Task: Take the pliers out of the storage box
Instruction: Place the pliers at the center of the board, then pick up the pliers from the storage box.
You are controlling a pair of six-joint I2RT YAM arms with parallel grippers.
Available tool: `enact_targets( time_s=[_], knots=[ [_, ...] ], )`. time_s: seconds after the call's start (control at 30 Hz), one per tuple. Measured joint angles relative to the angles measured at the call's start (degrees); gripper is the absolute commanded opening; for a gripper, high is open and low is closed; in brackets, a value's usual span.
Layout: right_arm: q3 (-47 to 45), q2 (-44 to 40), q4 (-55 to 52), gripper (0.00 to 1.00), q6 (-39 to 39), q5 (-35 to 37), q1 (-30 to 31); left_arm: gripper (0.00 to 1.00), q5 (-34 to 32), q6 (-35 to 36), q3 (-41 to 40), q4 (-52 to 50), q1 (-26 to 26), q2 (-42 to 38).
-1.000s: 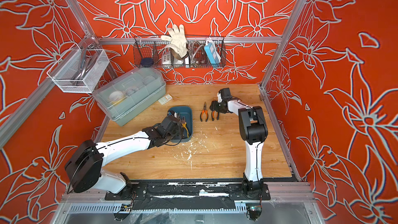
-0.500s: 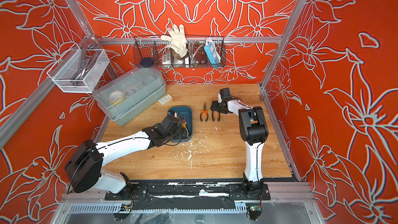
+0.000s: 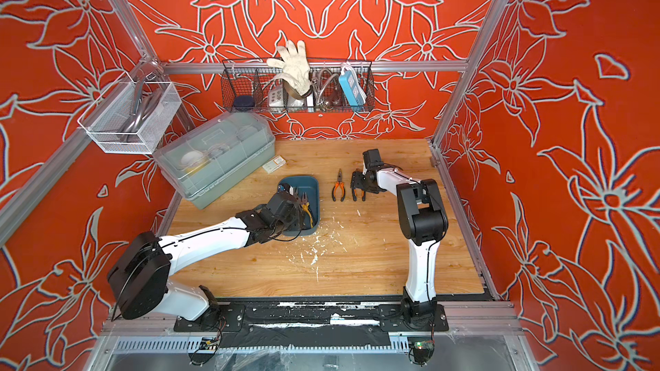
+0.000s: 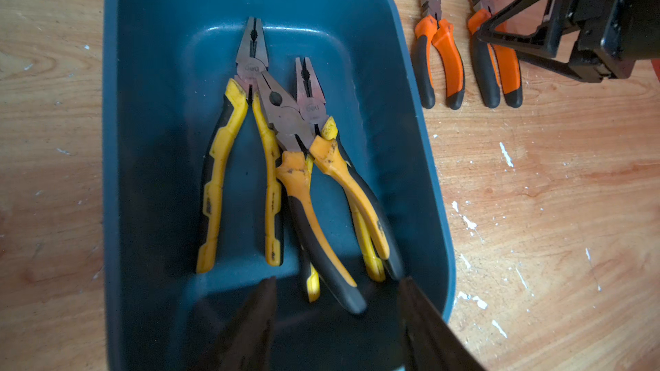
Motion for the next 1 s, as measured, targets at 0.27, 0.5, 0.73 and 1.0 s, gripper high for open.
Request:
enact_targets(
  time_s=[0.27,0.5,0.73,1.0],
  knots=[
    [0.31,0.02,-0.28,0.72,0.63,-1.01,0.2,0.56,0.11,0.0,0.0,0.0,0.0,0.22],
    [0.11,-0.87,-2.47,0.72,0.24,0.2,0.98,0.56,0.17,0.02,0.28,-0.04,0.0,0.55],
    [-10.03,-14.91,-4.15,0.72,0.24,5.38,2.89,0.56,0.35,0.0,1.55,-0.44,0.0,2.1],
    [-31.71,-29.44,6.4,0.72,2.05,10.82,9.77,0.54,0.11,-0.24,5.97,-4.0,0.2,6.71]
  ],
)
